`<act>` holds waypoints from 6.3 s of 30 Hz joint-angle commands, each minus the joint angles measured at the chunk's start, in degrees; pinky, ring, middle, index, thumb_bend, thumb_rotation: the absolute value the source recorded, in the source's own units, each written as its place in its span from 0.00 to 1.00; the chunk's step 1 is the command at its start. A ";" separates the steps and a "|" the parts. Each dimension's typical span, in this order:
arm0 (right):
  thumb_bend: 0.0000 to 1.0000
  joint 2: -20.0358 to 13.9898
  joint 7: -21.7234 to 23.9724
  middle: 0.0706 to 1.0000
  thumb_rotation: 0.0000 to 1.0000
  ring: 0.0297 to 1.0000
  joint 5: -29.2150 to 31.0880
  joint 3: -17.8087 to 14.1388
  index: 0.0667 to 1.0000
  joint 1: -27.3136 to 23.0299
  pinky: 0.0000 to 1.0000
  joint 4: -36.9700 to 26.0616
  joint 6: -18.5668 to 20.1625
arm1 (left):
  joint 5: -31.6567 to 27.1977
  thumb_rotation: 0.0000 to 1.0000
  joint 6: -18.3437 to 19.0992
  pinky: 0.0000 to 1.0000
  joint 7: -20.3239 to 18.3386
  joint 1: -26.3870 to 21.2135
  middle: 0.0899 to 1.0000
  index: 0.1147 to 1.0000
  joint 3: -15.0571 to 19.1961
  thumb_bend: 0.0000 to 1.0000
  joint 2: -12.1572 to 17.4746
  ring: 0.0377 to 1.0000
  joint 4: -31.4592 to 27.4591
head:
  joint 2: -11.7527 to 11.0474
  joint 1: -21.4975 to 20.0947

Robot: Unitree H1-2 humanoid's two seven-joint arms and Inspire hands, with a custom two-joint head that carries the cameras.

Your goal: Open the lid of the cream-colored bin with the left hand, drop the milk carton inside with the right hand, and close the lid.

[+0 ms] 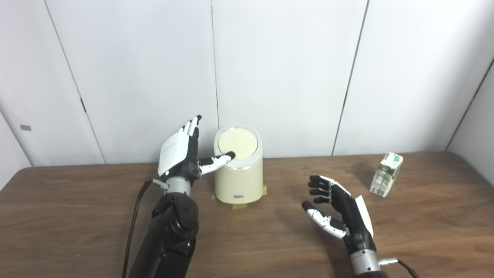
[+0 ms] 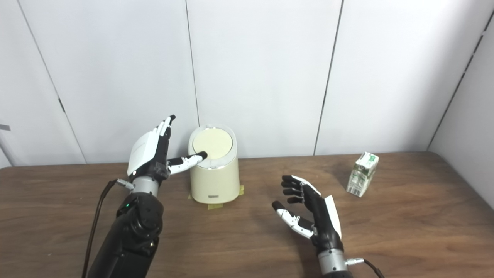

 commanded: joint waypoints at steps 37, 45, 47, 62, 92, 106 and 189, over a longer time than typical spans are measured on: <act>0.27 0.23 -0.85 0.71 0.39 0.65 -1.19 0.62 0.72 0.80 0.58 1.33 -1.43 | 25.55 0.33 -0.10 1.00 1.79 -8.88 1.00 1.00 -7.91 0.86 0.50 1.00 12.50 | -0.21 -0.08; 0.27 0.09 -1.30 0.71 0.42 0.66 -2.18 1.00 0.72 0.82 0.59 1.52 -2.59 | 33.85 0.12 -0.10 1.00 -3.86 -8.78 1.00 1.00 -8.64 0.83 1.40 1.00 12.81 | -0.23 -0.19; 0.27 0.15 -1.30 0.70 0.38 0.65 -2.13 0.94 0.71 0.81 0.58 1.46 -2.56 | 34.68 0.05 -0.10 1.00 -4.63 -8.77 1.00 1.00 -8.29 0.77 1.40 1.00 13.32 | -0.16 -0.14; 0.26 0.01 -1.26 0.70 0.39 0.66 -2.63 0.86 0.71 0.73 0.59 1.61 -2.00 | 24.46 0.97 -1.69 1.00 -2.35 -7.86 1.00 1.00 -5.90 0.65 0.43 1.00 11.56 | -0.36 -0.16; 0.26 0.43 -1.75 0.71 0.20 0.70 0.89 -0.60 0.71 0.06 0.63 2.87 -4.11 | 4.10 1.00 -19.89 0.93 16.93 15.40 0.97 0.96 -1.56 0.53 5.61 0.97 -10.11 | -0.91 0.27; 0.28 -0.62 -0.16 0.73 0.40 0.73 4.95 -4.00 0.72 -2.56 0.66 -2.73 -1.79 | -14.52 1.00 -41.27 0.90 19.20 24.87 0.93 0.91 4.21 0.25 5.53 0.93 -6.61 | -1.29 0.20; 0.83 -18.30 -8.85 0.78 0.27 0.70 -6.70 -10.43 0.73 -18.89 0.64 10.90 2.57 | -18.47 0.92 -49.29 0.96 16.46 28.82 0.90 0.88 11.39 0.29 10.87 0.90 -0.50 | 0.24 -17.59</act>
